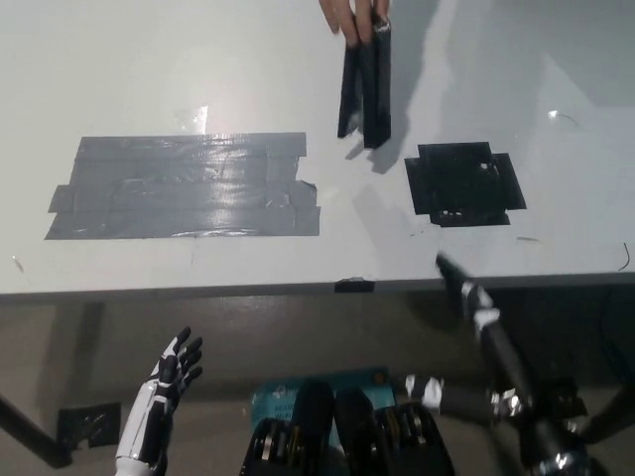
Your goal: A person hands a stapler to the robot and the robot grabs it with its right hand and places it on the desk infront of it
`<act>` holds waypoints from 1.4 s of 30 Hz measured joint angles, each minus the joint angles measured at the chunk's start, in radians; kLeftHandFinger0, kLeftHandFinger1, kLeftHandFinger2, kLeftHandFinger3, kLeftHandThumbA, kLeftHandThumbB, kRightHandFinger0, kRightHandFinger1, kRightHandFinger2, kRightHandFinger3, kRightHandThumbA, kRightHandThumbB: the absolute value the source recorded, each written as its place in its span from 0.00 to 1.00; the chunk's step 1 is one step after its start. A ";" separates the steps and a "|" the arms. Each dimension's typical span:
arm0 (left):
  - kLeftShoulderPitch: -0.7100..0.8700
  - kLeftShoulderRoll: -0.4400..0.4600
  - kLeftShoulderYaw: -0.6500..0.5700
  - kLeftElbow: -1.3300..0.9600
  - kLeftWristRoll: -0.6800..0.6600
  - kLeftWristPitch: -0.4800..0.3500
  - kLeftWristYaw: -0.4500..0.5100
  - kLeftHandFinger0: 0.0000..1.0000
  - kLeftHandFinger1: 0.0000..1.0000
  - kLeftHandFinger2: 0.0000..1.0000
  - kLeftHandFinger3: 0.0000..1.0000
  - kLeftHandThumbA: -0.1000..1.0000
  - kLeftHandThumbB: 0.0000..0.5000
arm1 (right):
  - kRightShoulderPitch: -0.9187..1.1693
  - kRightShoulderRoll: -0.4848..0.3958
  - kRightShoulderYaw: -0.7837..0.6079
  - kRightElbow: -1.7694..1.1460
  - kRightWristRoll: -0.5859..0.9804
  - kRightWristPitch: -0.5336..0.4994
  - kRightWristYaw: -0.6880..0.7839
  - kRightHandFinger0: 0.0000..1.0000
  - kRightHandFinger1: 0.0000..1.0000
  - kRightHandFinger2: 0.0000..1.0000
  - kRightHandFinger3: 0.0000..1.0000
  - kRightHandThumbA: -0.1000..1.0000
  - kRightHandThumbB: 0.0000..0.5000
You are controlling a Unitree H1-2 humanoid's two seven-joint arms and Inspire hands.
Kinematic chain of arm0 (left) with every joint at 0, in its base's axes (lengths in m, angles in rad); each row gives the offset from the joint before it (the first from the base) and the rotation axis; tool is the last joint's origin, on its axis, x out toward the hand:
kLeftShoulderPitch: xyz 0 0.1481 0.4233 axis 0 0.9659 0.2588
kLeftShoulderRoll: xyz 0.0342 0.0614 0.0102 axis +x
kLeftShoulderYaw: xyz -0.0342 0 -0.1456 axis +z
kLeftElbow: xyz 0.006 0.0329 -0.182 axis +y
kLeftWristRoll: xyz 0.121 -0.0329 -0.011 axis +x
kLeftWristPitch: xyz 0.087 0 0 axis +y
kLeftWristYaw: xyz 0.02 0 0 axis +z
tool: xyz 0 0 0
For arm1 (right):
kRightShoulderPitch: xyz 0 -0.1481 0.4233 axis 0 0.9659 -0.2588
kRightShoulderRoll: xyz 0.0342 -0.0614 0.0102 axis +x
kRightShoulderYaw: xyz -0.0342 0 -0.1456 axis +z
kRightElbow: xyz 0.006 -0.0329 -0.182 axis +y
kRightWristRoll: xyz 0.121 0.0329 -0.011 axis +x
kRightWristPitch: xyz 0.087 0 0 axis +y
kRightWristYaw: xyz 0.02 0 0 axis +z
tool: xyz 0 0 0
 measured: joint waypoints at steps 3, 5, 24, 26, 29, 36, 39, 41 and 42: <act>0.003 0.000 -0.001 0.000 0.002 0.000 0.000 1.00 1.00 1.00 1.00 1.00 0.79 | -0.090 0.001 -0.027 0.014 -0.014 0.027 -0.003 1.00 1.00 1.00 1.00 1.00 0.57; 0.003 0.000 -0.002 0.000 0.002 -0.001 0.000 1.00 1.00 1.00 1.00 1.00 0.80 | -0.141 0.001 -0.045 0.028 -0.016 0.045 -0.004 1.00 1.00 1.00 1.00 1.00 0.59; 0.002 0.000 -0.001 0.000 0.000 -0.002 -0.005 1.00 1.00 1.00 1.00 1.00 0.76 | -0.576 -0.008 -0.175 0.565 -0.012 0.099 -0.053 1.00 1.00 1.00 1.00 1.00 0.67; 0.001 0.000 -0.001 0.000 0.000 -0.002 -0.005 1.00 1.00 1.00 1.00 1.00 0.75 | -0.608 -0.008 -0.181 0.617 -0.012 0.099 -0.059 1.00 1.00 1.00 1.00 1.00 0.68; 0.001 0.000 -0.001 0.000 0.000 -0.002 -0.005 1.00 1.00 1.00 1.00 1.00 0.74 | -0.651 -0.008 -0.189 0.685 -0.010 0.098 -0.066 1.00 1.00 1.00 1.00 1.00 0.70; 0.000 0.000 -0.001 0.000 0.001 -0.002 -0.005 1.00 1.00 1.00 1.00 1.00 0.70 | -0.731 -0.005 -0.191 0.775 -0.002 0.098 -0.068 1.00 1.00 1.00 1.00 1.00 0.80; -0.001 0.000 -0.002 0.000 0.002 -0.002 -0.005 1.00 1.00 1.00 1.00 1.00 0.66 | -0.752 -0.001 -0.186 0.783 0.000 0.098 -0.068 1.00 1.00 1.00 1.00 1.00 0.86; -0.001 0.000 -0.002 0.000 0.003 -0.003 -0.005 1.00 1.00 1.00 1.00 1.00 0.68 | -0.768 0.006 -0.176 0.795 0.000 0.098 -0.068 1.00 1.00 1.00 1.00 1.00 0.88; -0.001 0.000 -0.002 0.000 0.003 -0.004 -0.005 1.00 1.00 1.00 1.00 1.00 0.68 | -0.776 0.011 -0.173 0.806 0.000 0.098 -0.068 1.00 1.00 1.00 1.00 1.00 0.88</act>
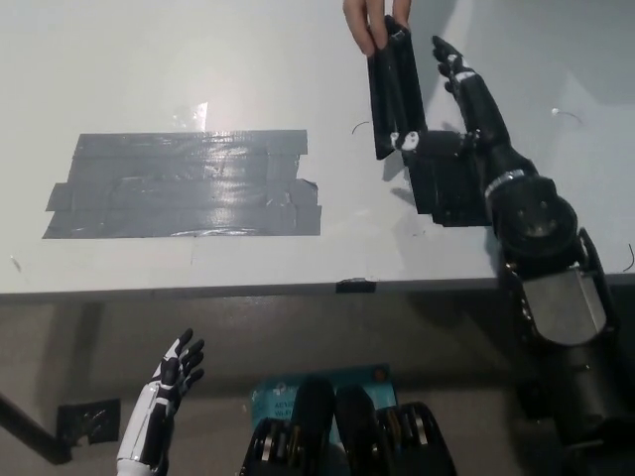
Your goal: A person hands a stapler to the robot and the robot grabs it with its right hand and places it on the desk infront of it
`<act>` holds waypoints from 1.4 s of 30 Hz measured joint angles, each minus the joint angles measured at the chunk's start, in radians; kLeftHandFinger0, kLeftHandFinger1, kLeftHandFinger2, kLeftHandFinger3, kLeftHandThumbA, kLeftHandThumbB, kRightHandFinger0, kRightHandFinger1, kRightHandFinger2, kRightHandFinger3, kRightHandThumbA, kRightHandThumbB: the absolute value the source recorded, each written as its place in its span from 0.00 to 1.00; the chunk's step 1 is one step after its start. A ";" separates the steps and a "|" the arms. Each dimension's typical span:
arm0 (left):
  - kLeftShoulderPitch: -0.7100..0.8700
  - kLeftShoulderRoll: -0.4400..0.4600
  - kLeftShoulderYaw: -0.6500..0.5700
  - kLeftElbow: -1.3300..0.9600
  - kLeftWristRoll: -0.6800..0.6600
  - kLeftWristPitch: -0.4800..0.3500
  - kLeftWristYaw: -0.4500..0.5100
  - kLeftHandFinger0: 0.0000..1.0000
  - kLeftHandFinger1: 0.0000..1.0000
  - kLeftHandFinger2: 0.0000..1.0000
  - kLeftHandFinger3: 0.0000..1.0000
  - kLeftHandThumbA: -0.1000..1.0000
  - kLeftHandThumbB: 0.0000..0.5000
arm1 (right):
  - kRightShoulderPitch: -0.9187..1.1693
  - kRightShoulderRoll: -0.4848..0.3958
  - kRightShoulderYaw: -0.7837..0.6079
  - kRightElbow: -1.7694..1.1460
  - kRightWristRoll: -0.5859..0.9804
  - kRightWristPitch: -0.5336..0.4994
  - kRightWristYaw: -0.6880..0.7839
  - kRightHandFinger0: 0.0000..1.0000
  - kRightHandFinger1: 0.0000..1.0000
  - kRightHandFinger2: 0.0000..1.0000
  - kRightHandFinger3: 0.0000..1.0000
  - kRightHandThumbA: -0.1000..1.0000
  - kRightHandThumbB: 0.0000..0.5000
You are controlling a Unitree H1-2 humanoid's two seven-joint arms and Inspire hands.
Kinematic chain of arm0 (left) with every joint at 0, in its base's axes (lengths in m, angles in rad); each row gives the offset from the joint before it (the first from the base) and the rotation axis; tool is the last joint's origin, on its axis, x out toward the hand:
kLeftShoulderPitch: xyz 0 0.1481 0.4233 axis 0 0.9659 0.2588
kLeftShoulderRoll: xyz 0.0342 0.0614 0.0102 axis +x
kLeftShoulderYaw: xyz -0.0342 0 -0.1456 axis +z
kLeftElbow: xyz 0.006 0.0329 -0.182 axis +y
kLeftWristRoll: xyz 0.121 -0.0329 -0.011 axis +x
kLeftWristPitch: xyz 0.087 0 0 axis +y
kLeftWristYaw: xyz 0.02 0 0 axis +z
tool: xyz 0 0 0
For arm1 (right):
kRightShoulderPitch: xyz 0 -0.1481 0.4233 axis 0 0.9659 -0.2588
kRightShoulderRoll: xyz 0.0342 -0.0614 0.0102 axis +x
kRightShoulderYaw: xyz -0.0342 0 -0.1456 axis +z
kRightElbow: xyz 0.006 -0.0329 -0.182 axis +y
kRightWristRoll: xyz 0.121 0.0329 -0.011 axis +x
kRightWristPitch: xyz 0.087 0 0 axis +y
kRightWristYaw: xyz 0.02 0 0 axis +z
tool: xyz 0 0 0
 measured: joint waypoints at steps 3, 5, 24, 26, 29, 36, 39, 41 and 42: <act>-0.002 0.000 -0.001 0.000 0.003 -0.001 0.000 1.00 1.00 1.00 1.00 1.00 0.67 | -0.015 0.013 0.009 0.023 0.003 0.000 0.000 1.00 1.00 1.00 1.00 1.00 0.92; -0.002 0.001 -0.001 0.000 0.005 -0.001 0.000 1.00 1.00 1.00 1.00 1.00 0.66 | -0.029 0.017 0.016 0.046 0.004 0.000 -0.001 1.00 1.00 1.00 1.00 1.00 0.92; -0.003 0.003 0.000 -0.002 0.012 -0.004 0.000 1.00 1.00 1.00 1.00 1.00 0.70 | -0.139 0.004 0.116 0.385 -0.088 0.013 -0.117 0.00 0.16 0.47 0.37 0.00 0.38; -0.003 0.003 0.000 -0.002 0.012 -0.004 -0.001 1.00 1.00 1.00 1.00 1.00 0.66 | -0.145 0.005 0.107 0.410 -0.090 0.011 -0.150 0.00 0.23 0.65 0.56 0.00 0.32; -0.005 0.004 0.000 -0.002 0.013 -0.004 -0.001 1.00 1.00 1.00 1.00 1.00 0.68 | -0.143 0.008 0.097 0.416 -0.092 0.007 -0.185 0.00 0.30 0.73 0.75 0.00 0.31; -0.014 0.006 0.000 -0.002 0.014 -0.004 -0.001 1.00 1.00 1.00 1.00 1.00 0.75 | -0.141 0.013 0.075 0.386 -0.092 -0.012 -0.240 0.00 0.18 0.57 0.70 0.00 0.33; -0.014 0.006 0.000 -0.002 0.014 -0.004 -0.001 1.00 1.00 1.00 1.00 1.00 0.71 | -0.134 0.012 0.068 0.334 -0.090 -0.013 -0.250 0.00 0.27 0.69 0.74 0.01 0.32; -0.016 0.006 0.000 -0.002 0.015 -0.004 -0.001 1.00 1.00 1.00 1.00 1.00 0.74 | -0.126 0.011 0.067 0.281 -0.089 -0.011 -0.250 0.00 0.31 0.72 0.78 0.00 0.31; -0.016 0.006 0.000 -0.002 0.015 -0.004 -0.001 1.00 1.00 1.00 1.00 1.00 0.72 | -0.122 0.011 0.067 0.261 -0.089 -0.011 -0.249 0.00 0.31 0.72 0.78 0.00 0.30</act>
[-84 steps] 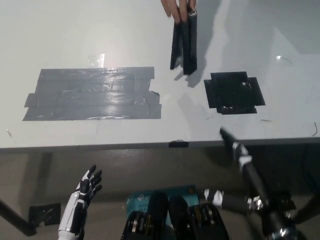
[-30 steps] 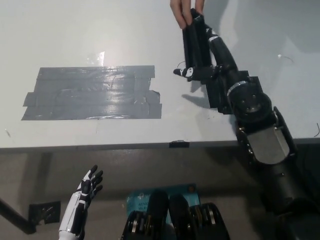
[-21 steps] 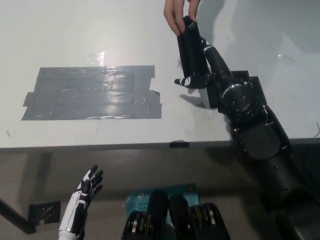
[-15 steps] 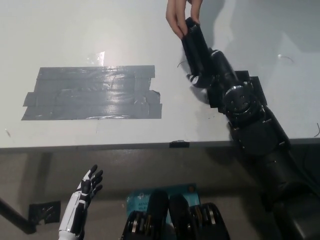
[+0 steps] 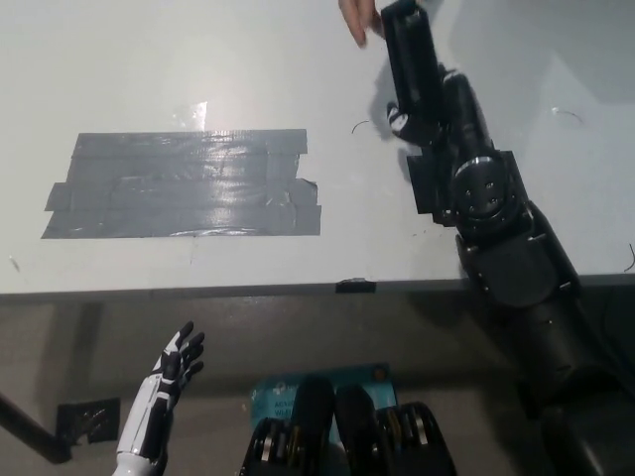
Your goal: A person hands a stapler to the robot and the robot grabs it with its right hand and places it on the desk infront of it
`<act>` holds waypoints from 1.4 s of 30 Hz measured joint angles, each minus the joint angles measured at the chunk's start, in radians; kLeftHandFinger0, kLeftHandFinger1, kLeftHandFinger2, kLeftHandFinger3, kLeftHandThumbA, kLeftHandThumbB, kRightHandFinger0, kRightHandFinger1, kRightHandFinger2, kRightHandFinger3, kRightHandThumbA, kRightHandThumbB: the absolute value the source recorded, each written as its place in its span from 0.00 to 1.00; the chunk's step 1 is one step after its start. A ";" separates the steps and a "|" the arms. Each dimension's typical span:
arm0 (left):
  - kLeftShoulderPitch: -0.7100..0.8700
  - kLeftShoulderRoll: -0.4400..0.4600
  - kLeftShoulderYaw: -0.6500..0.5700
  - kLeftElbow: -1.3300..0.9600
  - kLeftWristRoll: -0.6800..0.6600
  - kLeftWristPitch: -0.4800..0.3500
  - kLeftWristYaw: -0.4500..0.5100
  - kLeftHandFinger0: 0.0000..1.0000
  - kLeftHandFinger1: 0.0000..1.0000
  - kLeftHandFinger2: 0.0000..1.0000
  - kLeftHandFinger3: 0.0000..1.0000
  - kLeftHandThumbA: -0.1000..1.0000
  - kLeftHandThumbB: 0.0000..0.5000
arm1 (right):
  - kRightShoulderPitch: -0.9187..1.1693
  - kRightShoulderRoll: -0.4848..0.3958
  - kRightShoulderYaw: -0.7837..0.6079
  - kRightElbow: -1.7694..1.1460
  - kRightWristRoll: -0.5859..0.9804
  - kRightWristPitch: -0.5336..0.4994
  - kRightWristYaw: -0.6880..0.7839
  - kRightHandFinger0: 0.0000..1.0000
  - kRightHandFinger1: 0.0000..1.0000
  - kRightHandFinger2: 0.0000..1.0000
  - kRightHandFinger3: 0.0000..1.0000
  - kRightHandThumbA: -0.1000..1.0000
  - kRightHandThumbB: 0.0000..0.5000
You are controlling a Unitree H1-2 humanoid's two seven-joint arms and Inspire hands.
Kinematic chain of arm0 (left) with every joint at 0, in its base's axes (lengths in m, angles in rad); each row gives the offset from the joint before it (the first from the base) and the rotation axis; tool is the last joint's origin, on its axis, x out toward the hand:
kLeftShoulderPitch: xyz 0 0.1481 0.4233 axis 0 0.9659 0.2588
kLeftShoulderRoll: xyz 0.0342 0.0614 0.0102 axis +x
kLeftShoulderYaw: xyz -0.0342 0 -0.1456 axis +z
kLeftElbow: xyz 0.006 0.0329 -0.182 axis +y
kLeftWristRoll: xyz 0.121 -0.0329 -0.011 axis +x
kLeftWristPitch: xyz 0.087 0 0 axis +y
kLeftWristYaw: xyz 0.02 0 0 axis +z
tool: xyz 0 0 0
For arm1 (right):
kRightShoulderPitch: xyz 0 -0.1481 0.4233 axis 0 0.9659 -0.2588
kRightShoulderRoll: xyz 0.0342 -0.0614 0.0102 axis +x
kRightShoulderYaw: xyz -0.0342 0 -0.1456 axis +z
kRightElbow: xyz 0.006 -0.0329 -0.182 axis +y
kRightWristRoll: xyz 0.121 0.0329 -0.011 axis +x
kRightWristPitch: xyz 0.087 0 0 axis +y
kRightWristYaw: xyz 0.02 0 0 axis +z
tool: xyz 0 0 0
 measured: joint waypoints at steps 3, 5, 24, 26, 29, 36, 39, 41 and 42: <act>-0.001 0.000 0.000 0.000 0.000 0.000 0.000 1.00 1.00 1.00 1.00 1.00 0.72 | 0.014 -0.006 0.006 -0.082 0.000 0.001 0.012 0.01 0.40 0.80 0.83 0.00 0.28; -0.001 0.000 0.000 0.000 0.000 0.000 -0.001 1.00 1.00 1.00 1.00 1.00 0.73 | 0.024 -0.018 0.018 -0.148 0.000 0.004 0.037 0.02 0.45 0.81 0.84 0.00 0.27; -0.012 0.001 0.000 0.001 0.005 0.005 -0.001 0.99 0.99 1.00 1.00 1.00 0.80 | 0.111 -0.275 0.337 -0.358 -0.018 0.125 0.431 0.24 0.71 0.99 0.98 0.00 0.31; -0.016 0.001 0.000 0.001 0.005 0.006 -0.001 0.98 0.98 1.00 1.00 1.00 0.80 | 0.118 -0.302 0.378 -0.358 -0.023 0.124 0.475 0.23 0.64 0.87 0.86 0.00 0.36; -0.021 0.002 0.000 0.001 0.005 0.009 -0.001 0.96 0.96 1.00 1.00 1.00 0.81 | 0.120 -0.349 0.443 -0.358 -0.033 0.125 0.551 0.23 0.63 0.86 0.81 0.00 0.35; -0.025 0.006 -0.001 0.001 0.006 0.013 -0.003 0.94 0.95 0.99 1.00 1.00 0.79 | 0.118 -0.395 0.498 -0.371 -0.053 0.124 0.680 0.44 0.86 1.00 1.00 0.20 0.39; -0.030 0.008 -0.003 0.001 0.006 0.015 -0.003 0.94 0.95 0.98 1.00 1.00 0.80 | 0.114 -0.395 0.499 -0.381 -0.065 0.126 0.711 1.00 1.00 1.00 1.00 0.52 0.84; -0.033 0.009 -0.004 0.001 0.007 0.016 -0.004 0.93 0.95 0.98 1.00 1.00 0.80 | 0.115 -0.394 0.497 -0.393 -0.068 0.133 0.726 1.00 1.00 1.00 1.00 0.54 0.93; -0.034 0.010 -0.006 0.001 0.007 0.017 -0.004 0.89 0.93 0.96 1.00 1.00 0.79 | 0.115 -0.394 0.493 -0.401 -0.066 0.137 0.735 1.00 1.00 1.00 1.00 0.62 0.96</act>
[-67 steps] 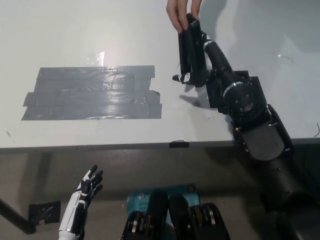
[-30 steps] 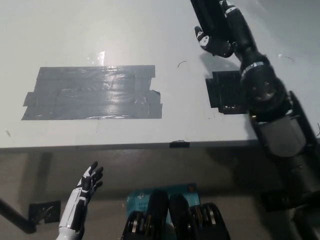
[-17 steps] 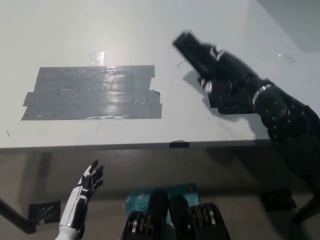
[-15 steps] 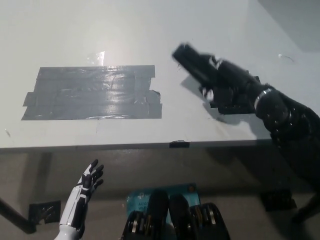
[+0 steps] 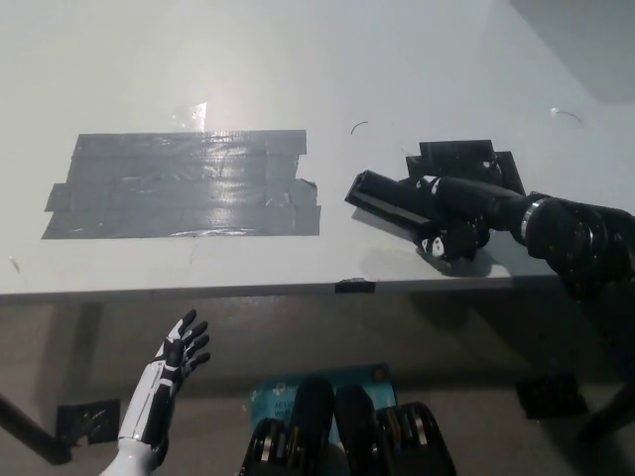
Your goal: A person hands a stapler to the robot and the robot grabs it with its right hand and places it on the desk infront of it
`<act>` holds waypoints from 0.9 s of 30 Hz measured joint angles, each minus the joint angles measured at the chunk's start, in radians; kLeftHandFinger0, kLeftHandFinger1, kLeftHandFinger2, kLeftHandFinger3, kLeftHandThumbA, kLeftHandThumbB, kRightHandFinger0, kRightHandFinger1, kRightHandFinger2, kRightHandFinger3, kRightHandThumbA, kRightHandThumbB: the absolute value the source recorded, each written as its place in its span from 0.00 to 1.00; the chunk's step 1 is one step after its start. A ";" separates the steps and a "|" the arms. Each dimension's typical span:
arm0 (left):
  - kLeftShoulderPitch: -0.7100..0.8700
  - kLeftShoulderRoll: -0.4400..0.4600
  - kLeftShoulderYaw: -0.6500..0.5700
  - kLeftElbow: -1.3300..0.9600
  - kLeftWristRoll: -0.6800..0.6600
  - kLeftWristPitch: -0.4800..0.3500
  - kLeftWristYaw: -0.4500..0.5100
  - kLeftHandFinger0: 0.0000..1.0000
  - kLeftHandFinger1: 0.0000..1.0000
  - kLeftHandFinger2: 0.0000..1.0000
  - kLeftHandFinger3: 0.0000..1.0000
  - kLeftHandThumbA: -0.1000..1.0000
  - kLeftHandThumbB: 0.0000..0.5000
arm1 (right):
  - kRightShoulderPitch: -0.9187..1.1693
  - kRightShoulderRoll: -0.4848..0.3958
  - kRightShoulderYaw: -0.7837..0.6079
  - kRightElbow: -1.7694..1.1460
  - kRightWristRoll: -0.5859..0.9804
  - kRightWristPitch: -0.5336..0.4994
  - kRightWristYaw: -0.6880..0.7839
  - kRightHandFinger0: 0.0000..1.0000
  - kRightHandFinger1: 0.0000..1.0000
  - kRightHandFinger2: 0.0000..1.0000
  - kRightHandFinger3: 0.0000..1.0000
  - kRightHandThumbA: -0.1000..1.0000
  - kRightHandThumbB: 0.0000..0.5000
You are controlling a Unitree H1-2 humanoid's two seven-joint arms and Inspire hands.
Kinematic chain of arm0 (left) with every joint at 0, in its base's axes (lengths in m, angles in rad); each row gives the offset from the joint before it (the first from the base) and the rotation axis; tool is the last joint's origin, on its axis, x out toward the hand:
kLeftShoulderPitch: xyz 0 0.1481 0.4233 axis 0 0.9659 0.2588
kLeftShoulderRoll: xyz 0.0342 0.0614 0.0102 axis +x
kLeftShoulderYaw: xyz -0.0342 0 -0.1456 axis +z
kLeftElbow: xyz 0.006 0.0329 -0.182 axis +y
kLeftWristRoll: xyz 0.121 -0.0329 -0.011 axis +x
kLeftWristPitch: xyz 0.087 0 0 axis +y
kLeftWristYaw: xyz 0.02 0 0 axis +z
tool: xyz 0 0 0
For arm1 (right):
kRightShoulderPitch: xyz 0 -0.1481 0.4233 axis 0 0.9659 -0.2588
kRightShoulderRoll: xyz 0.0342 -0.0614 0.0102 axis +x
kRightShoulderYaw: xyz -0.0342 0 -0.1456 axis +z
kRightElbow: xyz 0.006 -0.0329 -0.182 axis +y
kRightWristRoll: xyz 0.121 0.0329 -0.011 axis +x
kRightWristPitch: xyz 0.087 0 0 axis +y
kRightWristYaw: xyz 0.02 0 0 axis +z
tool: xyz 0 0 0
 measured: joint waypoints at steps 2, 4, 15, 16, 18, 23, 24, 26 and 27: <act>-0.002 0.001 -0.003 0.000 0.000 0.001 0.000 0.89 0.92 0.95 1.00 1.00 0.79 | 0.001 0.003 -0.011 -0.020 0.003 0.003 0.013 1.00 1.00 1.00 1.00 0.69 0.99; -0.004 0.002 -0.005 0.000 0.000 0.001 0.000 0.89 0.93 0.96 1.00 1.00 0.79 | 0.002 0.004 -0.017 -0.036 0.002 0.002 0.019 1.00 1.00 1.00 1.00 0.74 1.00; -0.005 0.005 -0.013 0.000 -0.001 0.002 0.000 0.89 0.91 0.93 0.99 1.00 0.81 | 0.027 0.028 -0.094 -0.105 -0.028 -0.015 -0.009 1.00 1.00 1.00 1.00 0.90 1.00; -0.005 0.005 -0.013 0.000 -0.001 0.002 0.000 0.89 0.91 0.93 0.98 1.00 0.81 | 0.032 0.031 -0.102 -0.107 -0.031 -0.021 -0.014 1.00 1.00 1.00 1.00 0.91 1.00; -0.005 0.006 -0.014 0.000 -0.001 0.002 0.000 0.87 0.90 0.92 0.98 1.00 0.81 | 0.043 0.038 -0.116 -0.108 -0.035 -0.031 -0.029 1.00 1.00 1.00 1.00 0.89 1.00; -0.006 0.005 -0.015 0.000 -0.001 0.002 0.000 0.85 0.89 0.92 0.98 1.00 0.82 | 0.061 0.048 -0.182 -0.145 -0.036 -0.049 -0.057 1.00 1.00 1.00 1.00 0.90 0.99; -0.006 0.006 -0.015 0.000 -0.001 0.002 0.000 0.86 0.89 0.92 0.99 1.00 0.83 | 0.061 0.048 -0.189 -0.153 -0.036 -0.049 -0.059 1.00 1.00 1.00 1.00 0.89 0.98; -0.007 0.005 -0.016 0.000 -0.001 0.003 0.000 0.84 0.88 0.92 0.97 1.00 0.81 | 0.060 0.049 -0.230 -0.196 -0.030 -0.049 -0.067 1.00 1.00 1.00 1.00 0.87 0.99; -0.008 0.005 -0.017 0.000 -0.001 0.003 0.000 0.85 0.88 0.92 0.97 1.00 0.80 | 0.058 0.049 -0.262 -0.227 -0.022 -0.049 -0.069 1.00 1.00 1.00 1.00 0.89 0.99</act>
